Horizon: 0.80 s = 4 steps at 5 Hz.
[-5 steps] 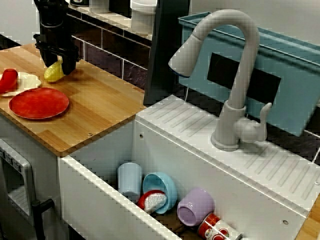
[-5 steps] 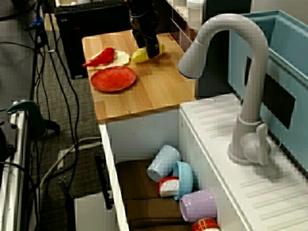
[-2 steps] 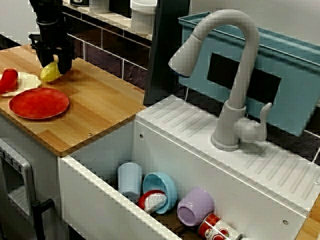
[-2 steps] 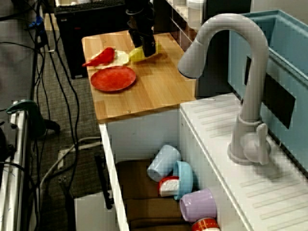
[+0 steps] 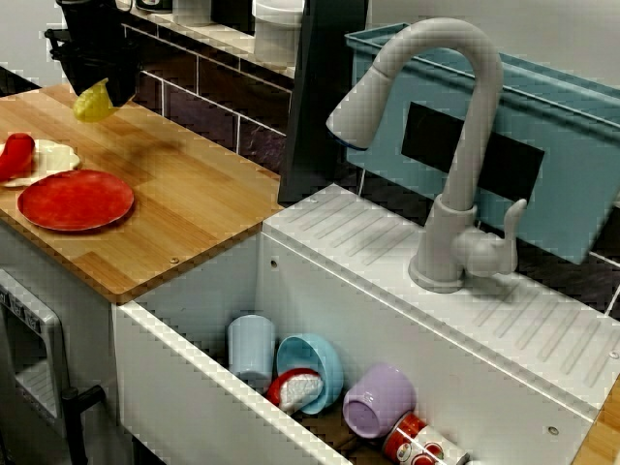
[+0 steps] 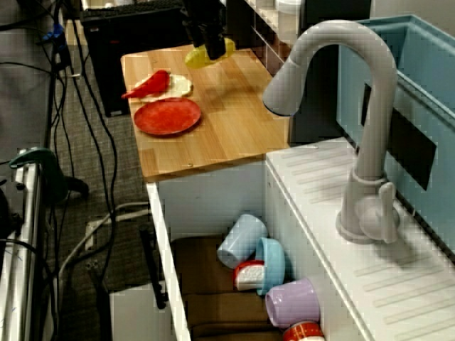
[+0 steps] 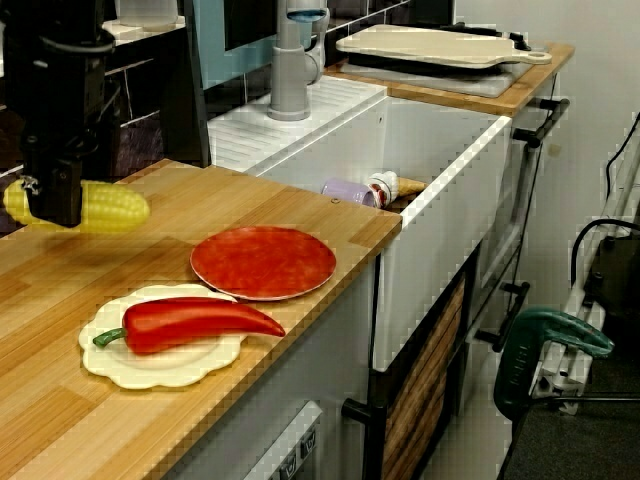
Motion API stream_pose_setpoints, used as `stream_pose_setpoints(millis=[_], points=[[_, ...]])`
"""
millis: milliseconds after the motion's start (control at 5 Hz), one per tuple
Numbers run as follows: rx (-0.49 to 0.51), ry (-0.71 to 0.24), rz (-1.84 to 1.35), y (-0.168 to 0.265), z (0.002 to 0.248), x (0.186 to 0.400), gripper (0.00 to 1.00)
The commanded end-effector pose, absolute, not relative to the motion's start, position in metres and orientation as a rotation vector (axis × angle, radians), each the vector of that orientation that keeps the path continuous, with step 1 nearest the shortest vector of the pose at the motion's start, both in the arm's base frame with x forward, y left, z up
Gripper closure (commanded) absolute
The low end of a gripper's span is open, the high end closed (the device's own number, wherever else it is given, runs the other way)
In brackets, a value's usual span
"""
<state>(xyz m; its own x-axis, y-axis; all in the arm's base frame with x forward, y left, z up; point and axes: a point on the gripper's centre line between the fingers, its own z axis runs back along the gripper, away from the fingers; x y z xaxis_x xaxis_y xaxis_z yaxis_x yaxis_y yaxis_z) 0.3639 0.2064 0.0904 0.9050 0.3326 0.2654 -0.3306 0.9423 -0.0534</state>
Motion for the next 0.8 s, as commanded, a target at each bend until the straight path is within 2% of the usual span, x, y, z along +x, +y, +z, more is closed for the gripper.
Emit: stream_pose_setpoints(millis=[0,600], points=[[0.007,-0.384,0.311,0.213,0.145,0.347,1.0],[-0.015,-0.406,0.246,0.203,0.168,0.315,1.0]])
